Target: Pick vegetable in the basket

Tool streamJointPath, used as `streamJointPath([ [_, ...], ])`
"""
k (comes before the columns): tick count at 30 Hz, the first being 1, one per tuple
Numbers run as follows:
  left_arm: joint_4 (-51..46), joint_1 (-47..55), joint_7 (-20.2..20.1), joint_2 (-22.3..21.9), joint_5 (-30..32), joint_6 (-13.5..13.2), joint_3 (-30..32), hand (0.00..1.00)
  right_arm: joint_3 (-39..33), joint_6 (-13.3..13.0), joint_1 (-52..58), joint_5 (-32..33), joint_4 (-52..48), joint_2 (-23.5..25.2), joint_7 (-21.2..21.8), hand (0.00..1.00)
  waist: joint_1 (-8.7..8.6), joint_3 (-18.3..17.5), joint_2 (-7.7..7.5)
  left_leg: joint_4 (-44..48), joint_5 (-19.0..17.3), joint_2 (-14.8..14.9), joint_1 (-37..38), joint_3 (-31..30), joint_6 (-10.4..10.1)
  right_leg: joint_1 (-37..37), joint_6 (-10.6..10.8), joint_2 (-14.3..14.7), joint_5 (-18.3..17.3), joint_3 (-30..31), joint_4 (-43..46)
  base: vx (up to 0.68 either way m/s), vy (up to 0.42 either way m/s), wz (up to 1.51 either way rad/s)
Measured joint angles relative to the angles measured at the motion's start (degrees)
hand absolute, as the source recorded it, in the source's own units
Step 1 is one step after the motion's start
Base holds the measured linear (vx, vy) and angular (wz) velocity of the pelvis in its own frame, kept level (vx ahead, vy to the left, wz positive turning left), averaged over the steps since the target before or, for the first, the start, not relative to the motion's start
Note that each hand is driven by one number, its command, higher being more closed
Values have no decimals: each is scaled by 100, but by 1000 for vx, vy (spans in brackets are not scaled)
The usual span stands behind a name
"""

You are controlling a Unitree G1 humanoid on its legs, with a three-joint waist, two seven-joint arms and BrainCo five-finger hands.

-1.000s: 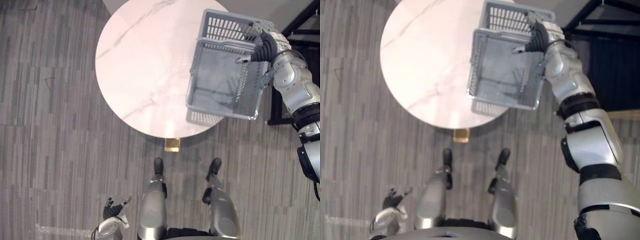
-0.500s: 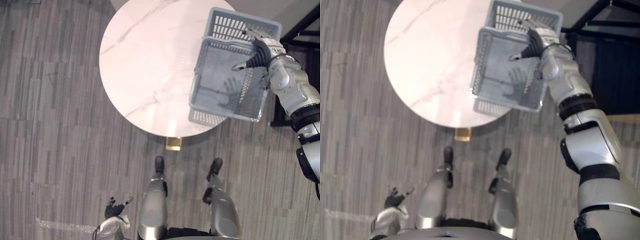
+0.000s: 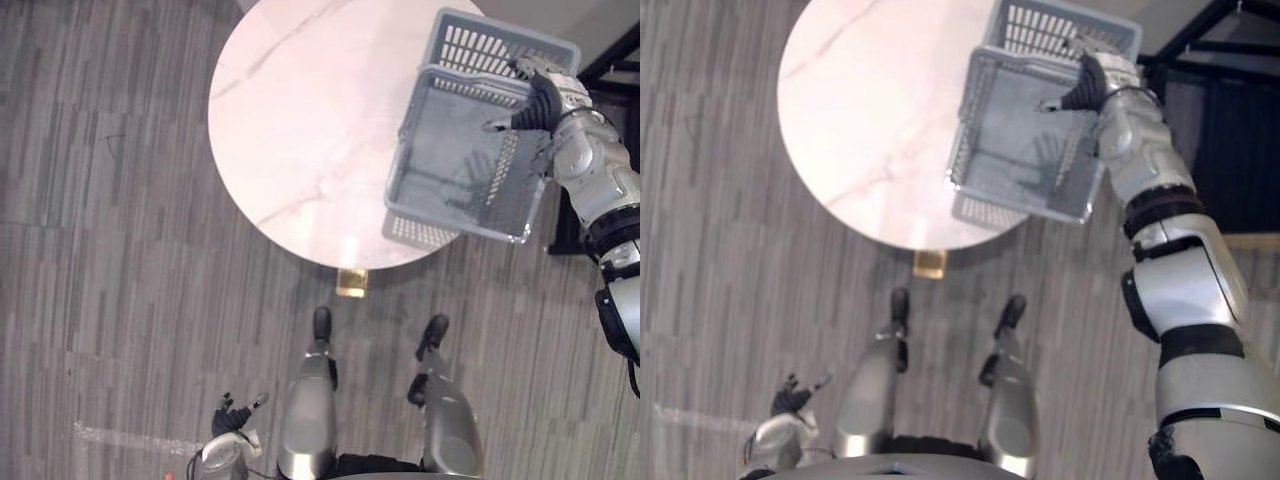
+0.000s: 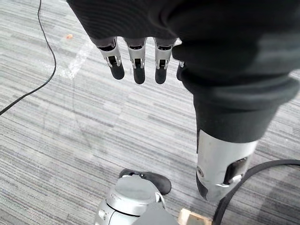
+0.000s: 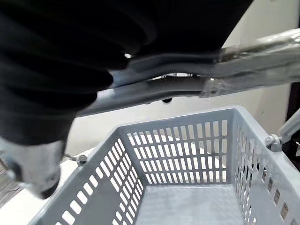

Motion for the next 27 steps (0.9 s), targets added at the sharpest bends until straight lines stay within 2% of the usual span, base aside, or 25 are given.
streamJointPath([
  [15,-5,-6,13,0,12,9,-156,0,102,-35,-45,-188,133,0,44,100,7,21,38,-94,113,0,56,6,-2,12,0,5,0,29,0,-1,-1,0],
  [21,-9,-20,13,0,84,17,-157,0,614,-113,28,-188,17,-6,306,100,2,16,47,-94,119,-10,258,-106,5,282,-10,-6,-16,-81,9,10,2,9],
  [27,-7,-132,13,-4,340,149,-153,0,1353,-231,384,-290,-788,-139,587,100,49,-30,69,-420,338,-79,571,-195,21,460,-6,-88,-105,-161,153,-21,15,11],
])
